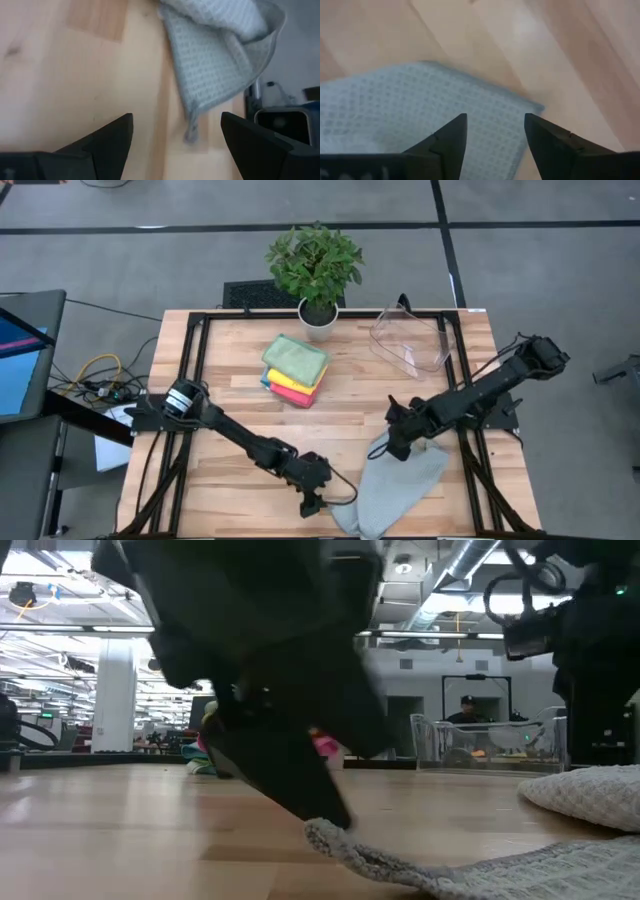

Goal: Fold microfiber towels
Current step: Fold the gray microfiber towel

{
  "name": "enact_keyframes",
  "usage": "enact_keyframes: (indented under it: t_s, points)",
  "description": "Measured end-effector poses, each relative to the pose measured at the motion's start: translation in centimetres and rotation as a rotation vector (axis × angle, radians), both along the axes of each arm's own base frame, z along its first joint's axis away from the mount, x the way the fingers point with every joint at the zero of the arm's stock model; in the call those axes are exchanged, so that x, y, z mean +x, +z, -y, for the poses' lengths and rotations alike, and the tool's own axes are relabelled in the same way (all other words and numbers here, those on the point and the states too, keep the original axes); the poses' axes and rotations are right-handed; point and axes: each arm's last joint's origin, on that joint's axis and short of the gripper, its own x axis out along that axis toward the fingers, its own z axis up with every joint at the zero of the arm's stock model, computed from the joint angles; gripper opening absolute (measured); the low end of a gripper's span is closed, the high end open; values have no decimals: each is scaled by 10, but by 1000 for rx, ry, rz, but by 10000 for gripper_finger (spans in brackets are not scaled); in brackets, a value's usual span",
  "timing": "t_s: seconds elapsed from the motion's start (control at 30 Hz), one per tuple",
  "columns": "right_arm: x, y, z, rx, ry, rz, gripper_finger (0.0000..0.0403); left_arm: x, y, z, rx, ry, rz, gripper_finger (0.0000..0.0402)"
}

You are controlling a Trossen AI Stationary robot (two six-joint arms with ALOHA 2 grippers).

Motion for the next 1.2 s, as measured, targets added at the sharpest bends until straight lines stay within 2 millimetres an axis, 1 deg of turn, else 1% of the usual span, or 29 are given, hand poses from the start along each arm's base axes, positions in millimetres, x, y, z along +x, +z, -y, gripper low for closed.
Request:
enact_keyframes:
  t_s: [0.13,0.23,0.3,0.37,0.4,0.5,0.6,0.67,0.77,0.83,0.9,0.97,1.07,1.1,1.17,1.2]
  points:
    - [-5,-7,4,-17,2,-30,221,0,0,11,-1,15,14,295]
    - [-9,-14,5,-20,-2,-45,219,0,3,17,41,21,26,295]
    - [-11,-19,3,-7,-1,-22,219,0,5,22,73,-2,23,295]
    - [-12,-23,2,6,-16,-7,219,4,0,29,115,-26,23,295]
    - [-14,-25,2,7,-22,-12,219,5,1,32,138,-35,13,295]
    - [-14,-30,1,8,-34,-10,217,17,-3,42,221,-64,-10,295]
    - [-13,-37,-1,-6,-30,-29,214,28,1,48,330,-88,-23,295]
    - [-12,-41,-3,-21,-30,-38,208,34,4,49,377,-86,-20,295]
    - [-7,-46,-8,-42,-22,-12,185,41,1,48,384,-75,-25,284]
    - [-7,-49,-10,-64,-16,-9,161,42,-8,47,382,-49,-61,262]
    - [-5,-49,-12,-65,-15,8,130,42,-10,46,376,-21,-86,229]
    - [-4,-49,-11,-62,-19,13,95,42,-11,44,370,-2,-107,186]
    - [-3,-45,-12,-38,-9,19,31,42,-9,39,367,26,-122,106]
    - [-1,-42,-14,-24,6,20,19,42,-8,38,362,26,-126,77]
    - [1,-37,-14,-22,19,23,17,43,-9,38,343,13,-133,25]
    - [1,-33,-13,-24,14,18,22,43,-8,37,332,11,-135,14]
